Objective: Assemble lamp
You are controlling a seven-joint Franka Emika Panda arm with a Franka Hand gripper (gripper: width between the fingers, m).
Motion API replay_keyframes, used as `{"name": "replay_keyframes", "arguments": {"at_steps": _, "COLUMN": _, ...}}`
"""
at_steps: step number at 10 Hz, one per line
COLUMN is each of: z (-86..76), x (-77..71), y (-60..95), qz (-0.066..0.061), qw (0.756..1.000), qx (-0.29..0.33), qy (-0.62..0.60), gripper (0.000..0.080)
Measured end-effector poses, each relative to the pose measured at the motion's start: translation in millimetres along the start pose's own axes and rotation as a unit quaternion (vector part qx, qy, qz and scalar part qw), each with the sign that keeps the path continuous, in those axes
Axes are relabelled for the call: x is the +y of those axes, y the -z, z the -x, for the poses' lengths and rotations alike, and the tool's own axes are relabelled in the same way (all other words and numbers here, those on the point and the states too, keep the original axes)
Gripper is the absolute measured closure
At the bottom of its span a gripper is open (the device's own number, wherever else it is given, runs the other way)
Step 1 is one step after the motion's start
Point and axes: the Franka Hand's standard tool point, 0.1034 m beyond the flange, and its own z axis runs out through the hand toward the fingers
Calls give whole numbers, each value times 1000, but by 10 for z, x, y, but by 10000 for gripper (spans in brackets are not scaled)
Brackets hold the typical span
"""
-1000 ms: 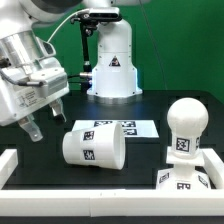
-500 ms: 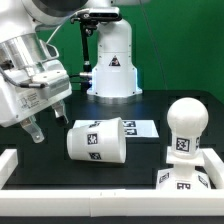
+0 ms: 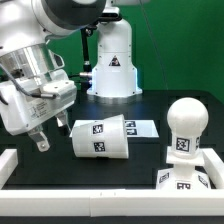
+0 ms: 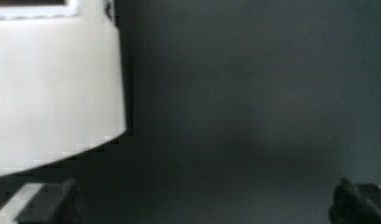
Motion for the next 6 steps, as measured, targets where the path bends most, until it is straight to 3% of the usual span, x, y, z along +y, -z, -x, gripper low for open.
{"name": "replay_keyframes", "arguments": {"at_steps": 6, "z": -12, "x": 2, "y": 3, "qz": 0, "qw": 1000, "qx": 0, "qy": -1, "gripper": 101}}
